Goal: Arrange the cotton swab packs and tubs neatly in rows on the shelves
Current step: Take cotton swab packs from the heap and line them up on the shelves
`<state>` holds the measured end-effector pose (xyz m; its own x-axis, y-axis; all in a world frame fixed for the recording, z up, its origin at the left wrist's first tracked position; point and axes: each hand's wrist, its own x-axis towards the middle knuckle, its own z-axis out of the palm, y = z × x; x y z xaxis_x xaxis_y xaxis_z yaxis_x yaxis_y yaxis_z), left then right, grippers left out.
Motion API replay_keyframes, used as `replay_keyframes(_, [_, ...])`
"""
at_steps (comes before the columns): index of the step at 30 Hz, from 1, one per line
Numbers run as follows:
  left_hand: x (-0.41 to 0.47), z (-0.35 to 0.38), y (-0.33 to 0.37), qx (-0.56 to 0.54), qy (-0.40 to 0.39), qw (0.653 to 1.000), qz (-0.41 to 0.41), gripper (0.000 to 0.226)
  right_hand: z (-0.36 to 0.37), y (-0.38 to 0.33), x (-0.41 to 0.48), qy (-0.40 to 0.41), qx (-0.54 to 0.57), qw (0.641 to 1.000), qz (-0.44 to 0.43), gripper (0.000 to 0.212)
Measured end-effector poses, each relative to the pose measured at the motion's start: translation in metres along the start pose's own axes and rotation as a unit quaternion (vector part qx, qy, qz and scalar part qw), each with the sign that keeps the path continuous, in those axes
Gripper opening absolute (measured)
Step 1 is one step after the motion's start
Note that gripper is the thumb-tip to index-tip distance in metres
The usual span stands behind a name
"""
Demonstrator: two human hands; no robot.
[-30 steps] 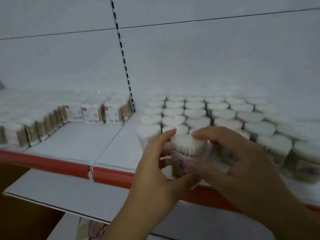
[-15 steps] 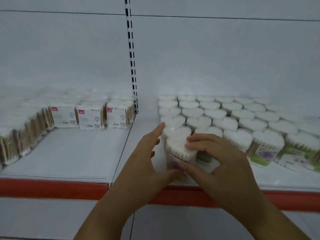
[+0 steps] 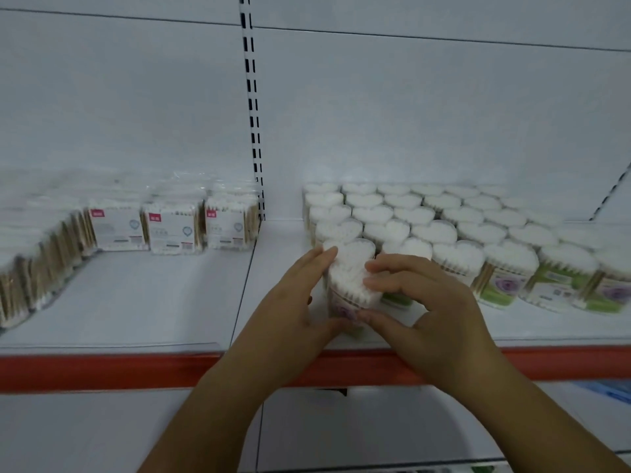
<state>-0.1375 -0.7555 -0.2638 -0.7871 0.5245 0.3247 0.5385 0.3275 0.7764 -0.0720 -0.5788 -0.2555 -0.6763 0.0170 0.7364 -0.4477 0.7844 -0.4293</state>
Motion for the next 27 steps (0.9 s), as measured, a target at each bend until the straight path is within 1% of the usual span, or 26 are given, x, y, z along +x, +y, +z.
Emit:
replay_keyframes(4, [-0.002, 0.0, -0.002, -0.004, -0.002, 1.0, 0.002, 0.088, -0.001, -0.003, -0.001, -0.026, -0.009, 1.0, 0.014, 0.029])
replay_keyframes(8, [-0.003, -0.004, 0.002, 0.006, -0.013, 1.0, 0.005, 0.095, -0.004, -0.009, 0.0, -0.047, -0.028, 0.998, 0.017, 0.035])
replay_keyframes(9, [-0.003, -0.005, 0.004, 0.016, -0.018, 1.0, 0.01, 0.095, -0.004, -0.01, 0.0, -0.048, -0.032, 0.998, 0.019, 0.036])
replay_keyframes(13, [0.0, -0.013, 0.015, 0.078, -0.07, 0.994, 0.022, 0.082, -0.004, -0.013, -0.003, -0.064, -0.041, 0.997, 0.022, 0.038])
replay_keyframes(17, [0.003, -0.022, 0.016, 0.135, -0.081, 0.987, 0.032, 0.092, -0.01, -0.015, -0.004, -0.099, -0.055, 0.993, 0.027, 0.044])
replay_keyframes(18, [0.002, -0.023, 0.018, 0.143, -0.081, 0.986, 0.034, 0.09, -0.011, -0.016, -0.004, -0.109, -0.059, 0.992, 0.025, 0.044])
replay_keyframes(19, [0.002, -0.024, 0.021, 0.144, -0.078, 0.986, 0.036, 0.083, -0.012, -0.017, -0.004, -0.12, -0.065, 0.99, 0.021, 0.045])
replay_keyframes(21, [0.005, -0.026, 0.03, 0.135, -0.062, 0.988, 0.036, 0.059, -0.016, -0.02, -0.003, -0.144, -0.071, 0.987, 0.012, 0.047])
replay_keyframes(22, [0.007, -0.028, 0.037, 0.14, -0.054, 0.988, 0.035, 0.051, -0.018, -0.021, -0.002, -0.154, -0.068, 0.986, 0.007, 0.049])
replay_keyframes(23, [0.01, -0.03, 0.047, 0.153, -0.048, 0.986, 0.037, 0.049, -0.021, -0.022, -0.001, -0.159, -0.064, 0.985, 0.002, 0.05])
replay_keyframes(24, [0.015, -0.032, 0.059, 0.171, -0.043, 0.983, 0.043, 0.052, -0.028, -0.022, 0.002, -0.157, -0.059, 0.986, -0.002, 0.048])
replay_keyframes(27, [0.045, -0.022, 0.107, 0.228, -0.035, 0.971, 0.062, 0.069, -0.065, -0.011, 0.019, -0.101, -0.07, 0.992, -0.016, 0.035])
